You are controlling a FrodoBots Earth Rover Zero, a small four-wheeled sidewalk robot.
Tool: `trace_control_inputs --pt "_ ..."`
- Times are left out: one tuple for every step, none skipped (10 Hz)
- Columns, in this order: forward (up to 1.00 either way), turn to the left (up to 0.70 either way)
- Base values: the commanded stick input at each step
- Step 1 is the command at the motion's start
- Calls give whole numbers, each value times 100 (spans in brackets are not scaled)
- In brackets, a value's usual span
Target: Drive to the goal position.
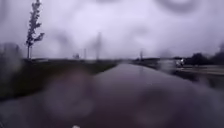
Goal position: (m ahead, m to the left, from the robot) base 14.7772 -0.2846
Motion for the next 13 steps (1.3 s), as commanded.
trace_control_inputs --pt "70 0" --pt "70 0" --pt "70 0" --pt "70 0" --pt "70 0" --pt "70 0" --pt "70 0" --pt "70 -19" --pt "70 -35" --pt "70 -35" --pt "70 -35" --pt "70 -35" --pt "70 -35"
